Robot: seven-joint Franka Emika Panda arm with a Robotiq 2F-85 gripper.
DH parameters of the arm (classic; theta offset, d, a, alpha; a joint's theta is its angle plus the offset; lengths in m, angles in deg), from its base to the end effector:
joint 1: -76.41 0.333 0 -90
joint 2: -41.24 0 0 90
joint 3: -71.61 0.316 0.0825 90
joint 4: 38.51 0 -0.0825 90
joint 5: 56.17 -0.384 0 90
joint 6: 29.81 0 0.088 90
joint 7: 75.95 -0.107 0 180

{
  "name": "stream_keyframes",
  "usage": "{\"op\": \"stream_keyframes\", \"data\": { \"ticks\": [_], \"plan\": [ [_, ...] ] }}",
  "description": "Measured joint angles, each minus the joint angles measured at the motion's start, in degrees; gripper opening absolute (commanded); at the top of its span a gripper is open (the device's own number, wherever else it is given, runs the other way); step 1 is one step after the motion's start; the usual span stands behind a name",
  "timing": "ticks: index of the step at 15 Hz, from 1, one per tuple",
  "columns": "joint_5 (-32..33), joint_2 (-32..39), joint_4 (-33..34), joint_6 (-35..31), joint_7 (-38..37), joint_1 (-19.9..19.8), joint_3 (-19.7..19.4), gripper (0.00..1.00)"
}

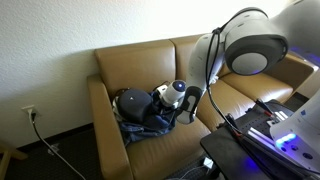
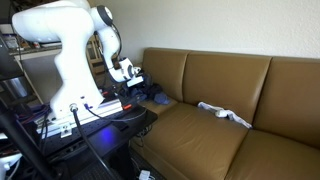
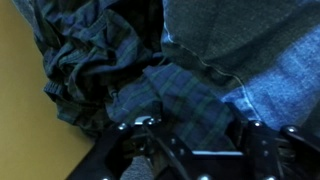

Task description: Move the black cloth to the armrest of the chair

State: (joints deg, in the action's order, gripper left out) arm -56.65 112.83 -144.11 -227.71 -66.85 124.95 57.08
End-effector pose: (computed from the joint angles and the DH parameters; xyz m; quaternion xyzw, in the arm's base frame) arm 0.4678 0.3091 -0.0762 0.8653 0.4512 0.2107 0.0581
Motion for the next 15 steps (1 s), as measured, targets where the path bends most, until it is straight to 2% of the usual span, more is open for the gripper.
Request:
{"op": "stream_keyframes", "data": {
  "ticks": [5, 7, 12, 15],
  "plan": [
    [0.0, 0.3, 0.2, 0.0, -0.1, 0.0, 0.2, 0.01],
    [0.3, 0.3, -0.1, 0.1, -0.1, -0.6, 1.1, 0.00],
    [4.2, -2.3, -1.9, 0.3, -0.1, -5.5, 5.3, 0.01],
    [4.9, -6.1, -4.5, 0.1, 0.2, -6.1, 5.2, 0.01]
  ]
}}
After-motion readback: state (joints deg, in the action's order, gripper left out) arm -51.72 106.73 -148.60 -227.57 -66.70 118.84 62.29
